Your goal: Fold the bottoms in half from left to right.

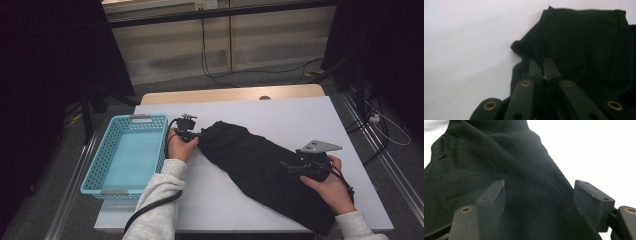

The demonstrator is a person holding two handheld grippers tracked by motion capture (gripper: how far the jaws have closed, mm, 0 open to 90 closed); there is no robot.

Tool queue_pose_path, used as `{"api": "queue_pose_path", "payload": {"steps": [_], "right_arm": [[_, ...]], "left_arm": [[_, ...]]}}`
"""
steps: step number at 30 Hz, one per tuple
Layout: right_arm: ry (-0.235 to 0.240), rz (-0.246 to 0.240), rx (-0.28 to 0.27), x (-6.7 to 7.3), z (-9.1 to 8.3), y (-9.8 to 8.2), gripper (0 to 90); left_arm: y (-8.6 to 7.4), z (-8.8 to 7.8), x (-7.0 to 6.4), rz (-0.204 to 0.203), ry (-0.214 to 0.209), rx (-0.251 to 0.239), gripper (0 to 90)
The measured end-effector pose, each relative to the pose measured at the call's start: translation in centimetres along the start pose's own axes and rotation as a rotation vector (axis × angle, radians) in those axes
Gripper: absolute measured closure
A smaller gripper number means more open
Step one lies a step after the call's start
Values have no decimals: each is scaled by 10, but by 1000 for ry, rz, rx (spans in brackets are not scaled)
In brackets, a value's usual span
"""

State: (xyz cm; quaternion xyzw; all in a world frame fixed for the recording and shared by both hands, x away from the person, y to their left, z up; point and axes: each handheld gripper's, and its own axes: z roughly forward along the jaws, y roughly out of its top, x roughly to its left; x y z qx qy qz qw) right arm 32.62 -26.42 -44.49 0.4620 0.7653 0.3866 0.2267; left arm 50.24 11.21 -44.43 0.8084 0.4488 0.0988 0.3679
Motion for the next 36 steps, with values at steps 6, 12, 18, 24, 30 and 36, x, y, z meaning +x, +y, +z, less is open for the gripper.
{"api": "queue_pose_path", "payload": {"steps": [6,12,18,24,30,36], "right_arm": [[-1,0,-3,-1,-1,0,261],[-1,-1,3,-1,-1,-1,261],[0,-1,-2,-1,-2,0,260],[2,-5,-2,-1,-2,0,258],[6,-2,-1,-2,-2,-1,256],[5,-2,-5,-1,-3,0,256]], "left_arm": [[16,-13,12,-12,48,-55,860],[13,-6,14,-59,31,-55,501],[6,-1,21,-76,81,-34,326],[3,7,22,-111,85,-13,283],[-1,13,21,-121,107,6,269],[-3,9,17,-166,47,18,527]]}}
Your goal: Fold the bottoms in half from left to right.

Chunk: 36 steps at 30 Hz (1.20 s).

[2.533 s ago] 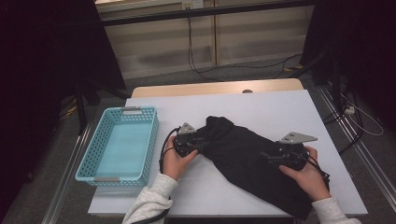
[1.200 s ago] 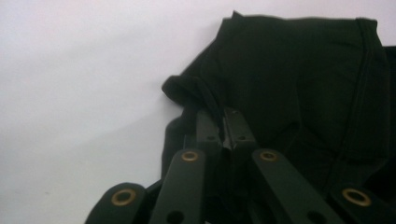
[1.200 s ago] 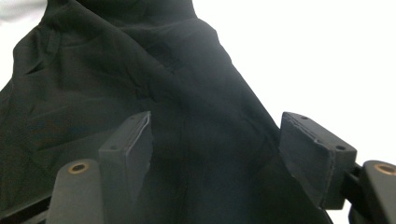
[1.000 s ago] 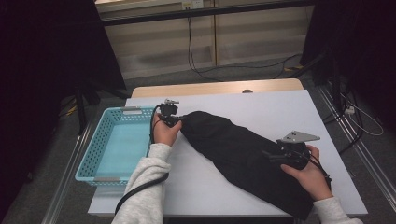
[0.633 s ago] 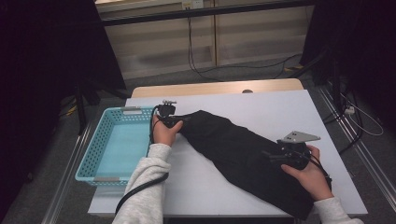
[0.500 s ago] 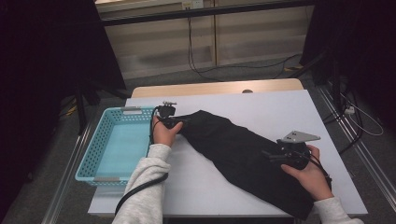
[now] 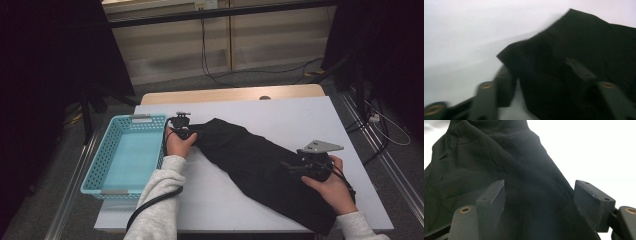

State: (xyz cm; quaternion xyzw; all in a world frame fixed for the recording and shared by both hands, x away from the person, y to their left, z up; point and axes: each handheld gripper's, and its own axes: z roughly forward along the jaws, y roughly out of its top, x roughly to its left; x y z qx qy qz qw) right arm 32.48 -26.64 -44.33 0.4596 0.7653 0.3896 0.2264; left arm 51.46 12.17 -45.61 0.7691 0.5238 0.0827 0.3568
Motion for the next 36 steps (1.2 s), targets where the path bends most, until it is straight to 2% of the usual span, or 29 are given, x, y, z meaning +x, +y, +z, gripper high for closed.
{"api": "queue_pose_path", "payload": {"steps": [3,5,8,10,17,22,25,29,36], "right_arm": [[-1,-2,1,0,0,0,256],[-1,-2,0,1,0,0,256],[-3,0,-3,0,0,1,256],[-2,-1,-3,0,0,0,255],[-4,5,-4,-2,-1,0,248],[-4,9,-11,-2,-3,1,245],[-5,7,-14,-3,-3,0,243],[-10,17,-14,-5,-4,0,240],[-7,14,-14,-4,-4,0,236]], "left_arm": [[-1,0,-2,5,-9,10,648],[-2,1,-4,-19,-42,14,742],[-2,2,-7,-20,-54,24,811],[-1,0,-9,-15,-41,29,832],[15,-22,-2,-47,-64,10,854],[25,-39,8,-53,-22,-19,856],[30,-47,14,-65,-15,-36,857],[31,-53,20,-73,-1,-39,864],[32,-54,17,-68,-9,-35,882]]}}
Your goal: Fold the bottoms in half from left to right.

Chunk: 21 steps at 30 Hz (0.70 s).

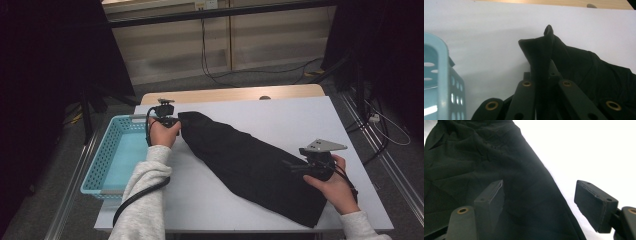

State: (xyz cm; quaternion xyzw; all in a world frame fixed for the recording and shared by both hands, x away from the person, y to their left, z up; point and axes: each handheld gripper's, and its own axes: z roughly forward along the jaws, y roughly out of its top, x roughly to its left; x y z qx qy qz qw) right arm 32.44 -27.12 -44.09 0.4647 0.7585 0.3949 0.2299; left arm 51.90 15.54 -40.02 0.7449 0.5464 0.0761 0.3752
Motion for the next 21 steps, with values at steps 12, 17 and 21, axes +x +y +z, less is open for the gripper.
{"api": "queue_pose_path", "payload": {"steps": [12,17,21], "right_arm": [[-2,0,-3,0,-1,0,236],[0,-4,-1,1,0,0,235],[0,-4,0,1,0,0,235]], "left_arm": [[-3,-3,-35,86,-88,-5,884],[-17,1,-61,157,-146,-7,883],[-34,6,-80,200,-198,-8,883]]}}
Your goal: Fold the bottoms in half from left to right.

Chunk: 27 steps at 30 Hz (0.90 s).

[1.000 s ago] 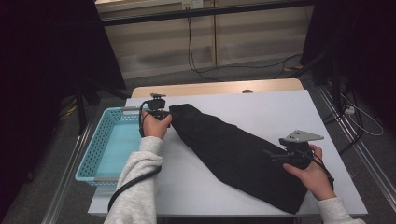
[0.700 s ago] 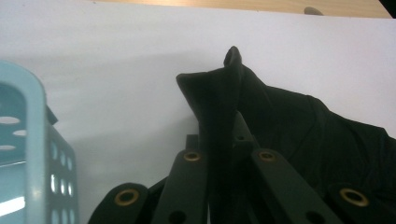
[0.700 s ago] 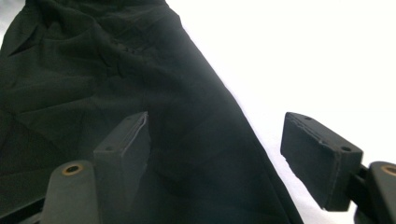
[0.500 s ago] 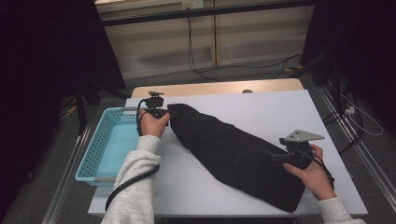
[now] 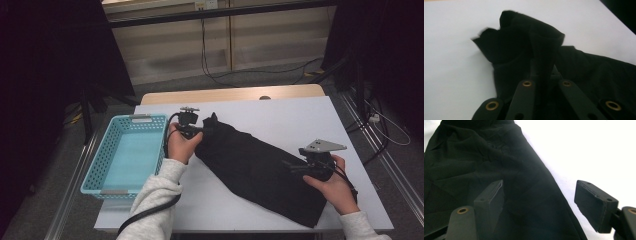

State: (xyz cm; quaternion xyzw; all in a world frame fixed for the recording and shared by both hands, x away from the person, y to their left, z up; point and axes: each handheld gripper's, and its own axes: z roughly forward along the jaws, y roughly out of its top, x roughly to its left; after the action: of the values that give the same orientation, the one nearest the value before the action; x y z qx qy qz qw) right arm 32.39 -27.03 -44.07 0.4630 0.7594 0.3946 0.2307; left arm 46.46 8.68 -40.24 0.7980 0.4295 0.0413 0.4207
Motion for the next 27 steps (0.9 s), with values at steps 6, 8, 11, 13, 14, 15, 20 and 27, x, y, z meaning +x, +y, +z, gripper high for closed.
{"api": "queue_pose_path", "payload": {"steps": [6,8,11,13,14,15,20,27], "right_arm": [[0,-1,1,0,0,0,235],[1,-2,1,1,0,0,235],[0,-2,1,0,0,0,235],[0,-2,4,0,1,0,235],[0,-1,5,1,1,-1,235],[0,-1,6,1,1,-1,235],[0,-2,6,1,2,-1,235],[-1,-4,12,1,3,-1,235]], "left_arm": [[-32,22,-21,41,-54,35,883],[-42,28,-23,53,-58,63,882],[-51,32,-23,53,-62,58,881],[-52,33,-22,55,-59,53,880],[-51,31,-23,55,-66,52,880],[-51,31,-24,51,-64,37,880],[-46,21,-30,78,-74,-1,881],[-49,20,-37,95,-86,-12,881]]}}
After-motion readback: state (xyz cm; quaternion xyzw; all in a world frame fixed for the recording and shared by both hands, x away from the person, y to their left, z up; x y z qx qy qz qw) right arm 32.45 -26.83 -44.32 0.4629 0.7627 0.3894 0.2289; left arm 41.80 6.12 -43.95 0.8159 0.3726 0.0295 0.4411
